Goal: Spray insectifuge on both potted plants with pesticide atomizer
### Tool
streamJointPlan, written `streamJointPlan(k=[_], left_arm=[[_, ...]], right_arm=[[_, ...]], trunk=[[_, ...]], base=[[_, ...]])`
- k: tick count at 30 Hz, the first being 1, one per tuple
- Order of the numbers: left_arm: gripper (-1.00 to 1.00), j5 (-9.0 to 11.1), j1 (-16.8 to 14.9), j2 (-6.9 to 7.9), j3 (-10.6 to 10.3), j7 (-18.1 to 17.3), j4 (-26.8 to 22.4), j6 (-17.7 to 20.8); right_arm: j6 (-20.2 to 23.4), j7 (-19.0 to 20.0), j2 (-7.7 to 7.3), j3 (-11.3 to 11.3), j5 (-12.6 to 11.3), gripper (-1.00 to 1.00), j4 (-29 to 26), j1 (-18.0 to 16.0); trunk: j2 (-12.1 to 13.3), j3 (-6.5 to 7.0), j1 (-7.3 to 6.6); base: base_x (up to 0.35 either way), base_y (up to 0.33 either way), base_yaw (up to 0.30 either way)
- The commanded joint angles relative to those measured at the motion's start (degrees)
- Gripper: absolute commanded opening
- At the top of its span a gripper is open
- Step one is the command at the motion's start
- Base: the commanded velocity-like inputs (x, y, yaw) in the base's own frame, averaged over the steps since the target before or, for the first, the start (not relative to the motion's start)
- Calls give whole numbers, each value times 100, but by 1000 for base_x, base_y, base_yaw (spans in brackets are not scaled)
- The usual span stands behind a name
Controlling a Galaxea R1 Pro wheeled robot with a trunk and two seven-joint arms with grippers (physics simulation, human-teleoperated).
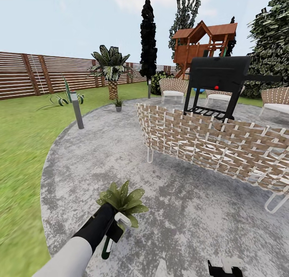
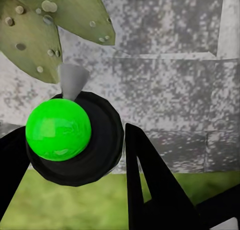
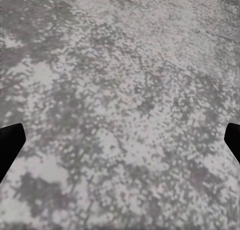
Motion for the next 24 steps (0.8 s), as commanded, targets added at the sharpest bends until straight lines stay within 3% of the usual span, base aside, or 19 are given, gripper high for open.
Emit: streamJointPlan(k=[1, 5, 24], left_arm=[[-100, -61, -2, -6, -6, -51, -9, 11], [-100, -59, -2, -92, 0, -48, -7, 13], [-100, -71, 7, -105, -23, -49, 60, 4]], right_arm=[[-17, -28, 1, -32, 61, 100, 7, -4], [-17, -28, 1, -32, 61, 100, 7, -4], [-17, -28, 1, -32, 61, 100, 7, -4]], trunk=[[-2, -5, -1], [-2, -5, -1], [-2, -41, -1]], base=[[0, 0, 0], [0, 0, 0], [0, 0, 46]])
